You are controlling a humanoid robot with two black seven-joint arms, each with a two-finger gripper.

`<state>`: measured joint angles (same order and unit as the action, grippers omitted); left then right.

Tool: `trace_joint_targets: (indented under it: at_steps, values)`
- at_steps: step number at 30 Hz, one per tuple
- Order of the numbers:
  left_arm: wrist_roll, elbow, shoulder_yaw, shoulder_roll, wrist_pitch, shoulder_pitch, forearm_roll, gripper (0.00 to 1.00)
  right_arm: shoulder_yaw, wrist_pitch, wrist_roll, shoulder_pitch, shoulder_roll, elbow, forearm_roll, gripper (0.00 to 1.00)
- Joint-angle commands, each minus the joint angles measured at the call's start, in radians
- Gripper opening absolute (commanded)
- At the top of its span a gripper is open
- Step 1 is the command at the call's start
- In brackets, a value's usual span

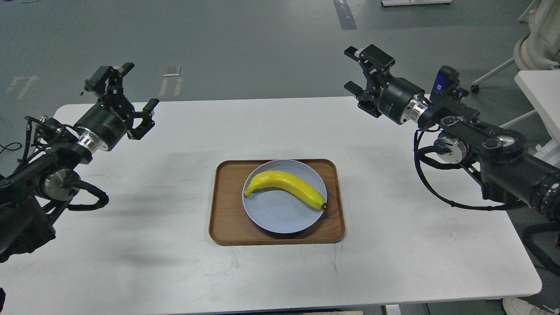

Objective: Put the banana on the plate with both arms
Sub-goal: 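Open the right gripper and retract it away from the plate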

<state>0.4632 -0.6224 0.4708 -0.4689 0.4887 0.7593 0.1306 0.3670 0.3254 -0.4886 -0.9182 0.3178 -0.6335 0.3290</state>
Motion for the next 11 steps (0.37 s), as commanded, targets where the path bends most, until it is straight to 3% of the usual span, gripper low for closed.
trace_joint_targets:
  at_steps: [1,11]
  values:
    - [0.0,0.007,0.0,0.021,0.0,-0.002,0.0,1.0,0.118,0.0,0.0,0.094,-0.048,0.009,-0.062,1.0]
    - [0.0,0.01,0.0,0.055,0.0,-0.005,-0.003,1.0,0.141,0.0,0.0,0.16,-0.074,0.051,-0.064,1.0]
